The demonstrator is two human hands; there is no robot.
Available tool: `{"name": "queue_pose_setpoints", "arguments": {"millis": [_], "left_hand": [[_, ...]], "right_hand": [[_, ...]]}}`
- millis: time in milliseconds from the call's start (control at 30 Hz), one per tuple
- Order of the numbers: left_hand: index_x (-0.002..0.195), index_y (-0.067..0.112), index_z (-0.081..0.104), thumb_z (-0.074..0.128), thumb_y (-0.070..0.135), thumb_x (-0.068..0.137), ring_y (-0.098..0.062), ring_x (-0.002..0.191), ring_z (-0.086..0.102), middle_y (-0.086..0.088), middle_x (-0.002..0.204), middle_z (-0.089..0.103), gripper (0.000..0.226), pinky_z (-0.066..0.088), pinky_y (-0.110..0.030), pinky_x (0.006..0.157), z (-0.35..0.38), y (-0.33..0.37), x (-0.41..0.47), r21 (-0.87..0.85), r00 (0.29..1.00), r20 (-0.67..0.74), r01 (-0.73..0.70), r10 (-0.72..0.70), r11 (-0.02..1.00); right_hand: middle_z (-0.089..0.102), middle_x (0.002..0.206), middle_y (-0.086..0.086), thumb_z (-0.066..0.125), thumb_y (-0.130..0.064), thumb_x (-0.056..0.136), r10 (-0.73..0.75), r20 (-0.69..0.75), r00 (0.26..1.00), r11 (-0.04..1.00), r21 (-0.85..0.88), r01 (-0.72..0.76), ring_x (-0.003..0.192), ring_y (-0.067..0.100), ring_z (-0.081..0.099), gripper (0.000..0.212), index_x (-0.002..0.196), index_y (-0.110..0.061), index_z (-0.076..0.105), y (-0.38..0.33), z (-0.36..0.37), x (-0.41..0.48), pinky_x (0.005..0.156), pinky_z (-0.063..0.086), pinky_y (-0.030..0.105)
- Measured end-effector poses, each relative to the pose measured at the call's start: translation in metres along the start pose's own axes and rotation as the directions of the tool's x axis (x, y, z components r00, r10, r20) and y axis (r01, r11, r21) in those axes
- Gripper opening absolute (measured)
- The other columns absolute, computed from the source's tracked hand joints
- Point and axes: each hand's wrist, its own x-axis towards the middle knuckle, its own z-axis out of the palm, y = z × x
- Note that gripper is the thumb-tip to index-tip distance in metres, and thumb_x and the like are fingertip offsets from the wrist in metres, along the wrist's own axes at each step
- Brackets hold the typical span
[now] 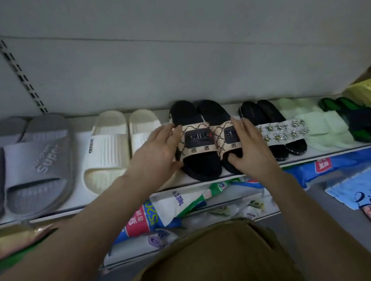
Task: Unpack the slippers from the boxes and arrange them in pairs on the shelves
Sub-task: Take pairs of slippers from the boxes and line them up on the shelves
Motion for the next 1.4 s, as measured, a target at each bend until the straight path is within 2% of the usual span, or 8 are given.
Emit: {"name": "queue_pose_setpoints", "arguments": {"millis": [167,433,667,833,933,1067,1167,1400], "left_hand": [[0.153,0.012,-0.006,0.075,0.036,0.079,-0.035,0.143,0.02,-0.015,0.16,0.008,0.112,0.024,-0.04,0.117,0.024,0.042,0.047,0.066,0.951,0.204,0.223,-0.232,0.972],[0.154,0.017,0.006,0.071,0.012,0.081,-0.033,0.124,0.05,-0.006,0.159,0.016,0.098,0.044,-0.042,0.099,0.027,0.051,0.061,0.124,0.921,0.256,0.272,-0.295,0.954],[0.154,0.02,0.003,0.07,0.015,0.083,-0.032,0.121,0.051,-0.003,0.159,0.014,0.098,0.047,-0.041,0.091,0.032,0.056,0.068,0.171,0.913,0.252,0.285,-0.321,0.943],[0.154,0.016,-0.001,0.069,0.014,0.081,-0.034,0.138,0.031,-0.007,0.159,0.011,0.101,0.039,-0.043,0.107,0.037,0.054,0.066,0.11,0.919,0.256,0.282,-0.301,0.953],[0.154,0.015,0.0,0.061,0.012,0.077,-0.037,0.146,0.009,-0.01,0.161,0.005,0.099,0.022,-0.046,0.117,0.04,0.069,0.064,0.094,0.928,0.218,0.287,-0.301,0.953],[0.152,0.01,0.019,0.061,0.012,0.078,-0.034,0.146,0.015,-0.015,0.158,0.02,0.086,0.024,-0.05,0.117,0.05,0.112,0.078,0.022,0.985,0.056,0.16,-0.161,0.987],[0.15,0.011,0.027,0.064,0.014,0.083,-0.033,0.144,0.024,-0.014,0.155,0.029,0.077,0.032,-0.051,0.113,0.067,0.153,0.104,-0.008,0.996,0.0,0.091,-0.091,0.996],[0.154,0.014,0.009,0.071,0.022,0.084,-0.03,0.147,0.013,-0.011,0.16,0.012,0.094,0.016,-0.04,0.12,0.115,0.221,0.172,-0.027,0.969,0.137,0.213,-0.207,0.977]], "right_hand": [[0.002,0.164,0.005,0.069,-0.048,0.082,-0.143,0.17,0.975,0.99,0.017,0.143,0.148,0.031,0.016,0.098,0.156,-0.033,0.007,0.034,-0.002,0.03,0.117,0.025,0.045],[0.024,0.154,0.004,0.073,-0.054,0.076,-0.174,0.14,0.975,0.985,0.019,0.173,0.125,0.037,0.046,0.094,0.152,-0.031,0.021,0.051,0.006,0.039,0.101,0.045,0.047],[0.008,0.162,0.006,0.066,-0.053,0.085,-0.133,0.145,0.98,0.99,-0.025,0.138,0.139,0.039,0.03,0.092,0.155,-0.032,0.01,0.049,0.005,0.032,0.11,0.035,0.05],[0.0,0.164,0.003,0.063,-0.045,0.09,-0.189,0.159,0.969,0.981,0.074,0.179,0.147,0.032,0.02,0.088,0.156,-0.034,0.005,0.061,-0.008,0.017,0.117,0.027,0.047],[0.02,0.161,0.004,0.059,-0.03,0.092,-0.206,-0.051,0.977,0.971,0.118,0.21,0.142,0.029,0.031,0.072,0.154,-0.031,0.021,0.09,-0.02,0.001,0.109,0.039,0.044],[0.025,0.158,0.005,0.059,-0.011,0.087,-0.065,-0.161,0.985,0.992,0.1,0.082,0.143,0.026,0.029,0.076,0.153,-0.028,0.026,0.162,-0.039,-0.008,0.106,0.039,0.039],[0.019,0.16,0.01,0.064,-0.013,0.086,-0.008,-0.064,0.998,0.997,0.082,0.013,0.146,0.028,0.021,0.083,0.155,-0.024,0.021,0.216,-0.05,0.004,0.112,0.031,0.038],[0.011,0.163,0.007,0.073,-0.022,0.082,-0.193,0.203,0.96,0.981,0.068,0.183,0.147,0.028,0.017,0.094,0.156,-0.025,0.016,0.262,-0.057,0.048,0.118,0.024,0.037]]}}
